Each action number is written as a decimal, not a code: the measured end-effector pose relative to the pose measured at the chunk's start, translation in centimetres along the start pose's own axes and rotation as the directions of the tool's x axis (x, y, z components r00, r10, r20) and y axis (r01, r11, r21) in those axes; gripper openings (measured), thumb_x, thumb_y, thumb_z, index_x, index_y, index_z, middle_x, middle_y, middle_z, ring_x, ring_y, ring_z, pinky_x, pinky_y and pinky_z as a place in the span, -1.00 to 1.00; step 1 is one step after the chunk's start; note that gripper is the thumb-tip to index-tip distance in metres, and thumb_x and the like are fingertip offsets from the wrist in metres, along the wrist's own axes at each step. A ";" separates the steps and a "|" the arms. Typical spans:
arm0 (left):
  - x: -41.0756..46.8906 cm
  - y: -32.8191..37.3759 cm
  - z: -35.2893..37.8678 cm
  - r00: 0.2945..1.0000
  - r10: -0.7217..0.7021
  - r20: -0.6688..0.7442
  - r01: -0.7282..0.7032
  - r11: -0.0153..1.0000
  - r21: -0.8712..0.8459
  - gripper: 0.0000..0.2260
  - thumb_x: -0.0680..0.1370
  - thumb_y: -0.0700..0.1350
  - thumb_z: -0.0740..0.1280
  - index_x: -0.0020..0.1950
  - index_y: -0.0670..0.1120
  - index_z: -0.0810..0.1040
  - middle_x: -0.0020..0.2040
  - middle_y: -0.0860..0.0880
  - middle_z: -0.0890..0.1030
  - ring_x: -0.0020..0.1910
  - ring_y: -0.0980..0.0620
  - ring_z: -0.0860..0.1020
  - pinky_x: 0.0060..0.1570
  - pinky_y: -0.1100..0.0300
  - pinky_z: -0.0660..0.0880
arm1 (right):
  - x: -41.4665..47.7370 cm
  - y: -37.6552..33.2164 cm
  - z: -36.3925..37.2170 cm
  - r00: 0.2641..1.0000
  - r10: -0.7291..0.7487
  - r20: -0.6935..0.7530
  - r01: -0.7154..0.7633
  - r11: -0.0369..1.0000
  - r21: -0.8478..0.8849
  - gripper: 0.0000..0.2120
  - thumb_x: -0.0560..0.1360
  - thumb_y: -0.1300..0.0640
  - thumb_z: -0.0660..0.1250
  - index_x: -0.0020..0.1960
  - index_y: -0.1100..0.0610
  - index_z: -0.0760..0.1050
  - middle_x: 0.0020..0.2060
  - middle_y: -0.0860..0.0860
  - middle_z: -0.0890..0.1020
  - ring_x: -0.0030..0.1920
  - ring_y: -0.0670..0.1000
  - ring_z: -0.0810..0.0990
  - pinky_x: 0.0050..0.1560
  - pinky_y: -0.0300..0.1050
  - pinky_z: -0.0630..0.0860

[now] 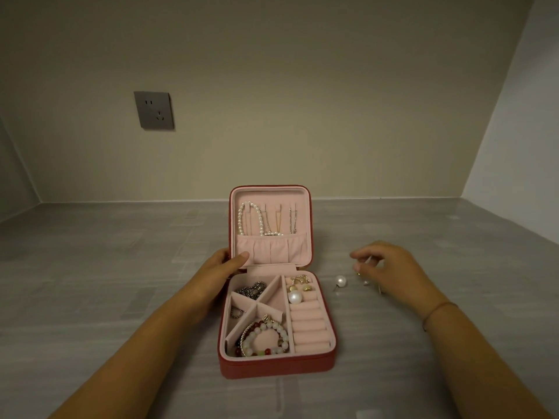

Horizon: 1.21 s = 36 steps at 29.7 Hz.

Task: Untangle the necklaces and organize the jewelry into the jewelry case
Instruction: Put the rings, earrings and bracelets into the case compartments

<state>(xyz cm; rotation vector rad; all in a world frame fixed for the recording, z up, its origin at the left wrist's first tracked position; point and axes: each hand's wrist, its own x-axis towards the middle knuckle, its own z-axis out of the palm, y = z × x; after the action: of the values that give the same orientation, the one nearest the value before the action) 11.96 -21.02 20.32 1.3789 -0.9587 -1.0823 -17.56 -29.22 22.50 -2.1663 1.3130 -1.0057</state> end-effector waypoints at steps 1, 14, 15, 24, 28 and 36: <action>0.0 0.0 0.0 1.000 0.000 -0.002 0.000 1.000 -0.005 -0.70 0.54 0.01 0.32 0.24 -0.02 0.45 0.11 -0.10 0.64 0.07 -0.10 0.62 0.14 -0.08 0.54 | -0.1 -0.1 0.5 0.997 -0.003 0.077 0.007 0.999 -0.053 -0.80 0.39 0.22 0.47 -0.02 0.04 0.62 -0.16 -0.08 0.58 -0.20 -0.09 0.53 -0.19 -0.50 0.39; -0.4 0.3 0.3 1.000 -0.011 -0.001 0.011 0.999 -0.045 -0.69 0.55 -0.03 0.32 0.27 -0.07 0.45 0.09 -0.11 0.65 0.05 -0.10 0.64 0.05 -0.02 0.57 | -1.9 -4.5 1.3 0.977 -0.187 0.106 0.165 0.969 0.186 -0.76 0.33 0.26 0.51 -0.19 -0.05 0.56 -0.24 -0.09 0.64 -0.25 -0.14 0.58 -0.18 -0.33 0.50; -0.4 0.3 0.3 1.000 -0.011 -0.001 0.011 0.999 -0.049 -0.68 0.55 -0.03 0.32 0.28 -0.08 0.45 0.09 -0.12 0.65 0.05 -0.10 0.64 0.07 -0.03 0.57 | -2.1 -4.9 1.6 0.959 -0.242 0.148 0.216 0.961 0.172 -0.75 0.33 0.26 0.52 -0.18 -0.06 0.57 -0.23 -0.11 0.64 -0.22 -0.13 0.59 -0.15 -0.31 0.51; -0.4 0.4 0.2 1.000 0.007 -0.005 -0.007 1.000 -0.017 -0.67 0.56 -0.02 0.31 0.29 -0.07 0.44 0.10 -0.10 0.64 0.05 -0.07 0.63 0.05 0.02 0.56 | -2.3 -4.7 2.8 0.873 -0.401 0.278 0.407 0.913 0.039 -0.78 0.39 0.21 0.47 0.03 0.04 0.64 -0.11 -0.24 0.56 -0.01 -0.21 0.53 -0.03 -0.47 0.43; -0.3 0.3 0.2 1.000 0.001 0.000 -0.001 1.000 -0.013 -0.66 0.55 -0.01 0.32 0.30 -0.06 0.43 0.12 -0.11 0.63 0.08 -0.10 0.62 0.11 -0.04 0.55 | -2.5 -4.8 3.0 0.882 -0.391 0.263 0.394 0.918 0.043 -0.81 0.40 0.18 0.47 0.01 0.05 0.64 -0.13 -0.24 0.57 -0.03 -0.23 0.54 -0.04 -0.48 0.43; -0.2 0.0 0.1 1.000 -0.005 0.004 0.005 1.000 -0.014 -0.63 0.54 0.00 0.33 0.31 -0.06 0.43 0.13 -0.11 0.63 0.09 -0.11 0.62 0.16 -0.10 0.52 | -2.6 -4.9 3.0 0.892 -0.349 0.288 0.346 0.936 0.063 -0.83 0.38 0.21 0.48 -0.03 0.09 0.66 -0.16 -0.17 0.60 -0.07 -0.20 0.56 -0.07 -0.46 0.43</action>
<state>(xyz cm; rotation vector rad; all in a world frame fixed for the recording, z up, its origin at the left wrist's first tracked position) 11.82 -20.84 20.34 1.3688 -0.9498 -1.0939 -13.20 -24.70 22.85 -2.4834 0.7974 -0.7628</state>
